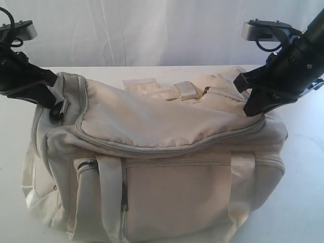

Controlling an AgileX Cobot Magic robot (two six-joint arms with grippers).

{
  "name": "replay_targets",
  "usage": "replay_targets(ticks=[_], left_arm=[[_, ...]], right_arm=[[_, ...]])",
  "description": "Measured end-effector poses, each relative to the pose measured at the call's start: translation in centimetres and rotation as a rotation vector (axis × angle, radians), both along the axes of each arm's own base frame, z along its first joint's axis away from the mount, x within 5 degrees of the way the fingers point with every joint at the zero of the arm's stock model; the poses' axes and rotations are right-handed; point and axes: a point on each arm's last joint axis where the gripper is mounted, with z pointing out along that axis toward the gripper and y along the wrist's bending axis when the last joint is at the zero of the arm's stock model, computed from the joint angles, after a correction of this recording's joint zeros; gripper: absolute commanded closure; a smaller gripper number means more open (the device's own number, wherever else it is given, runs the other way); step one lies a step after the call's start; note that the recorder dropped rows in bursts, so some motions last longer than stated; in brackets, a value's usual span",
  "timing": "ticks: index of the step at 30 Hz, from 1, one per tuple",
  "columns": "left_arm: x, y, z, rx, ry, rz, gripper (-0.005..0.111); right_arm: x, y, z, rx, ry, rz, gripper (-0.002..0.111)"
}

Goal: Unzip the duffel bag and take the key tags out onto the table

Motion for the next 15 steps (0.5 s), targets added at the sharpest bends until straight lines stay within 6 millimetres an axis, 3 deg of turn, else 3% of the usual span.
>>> replay_targets(ticks=[15], left_arm=[[0.3, 0.0, -0.3, 0.019, -0.008, -0.051, 0.107]], right_arm=[[-4.0, -0.1, -0.2, 0.011, -0.027, -0.067, 0.108]])
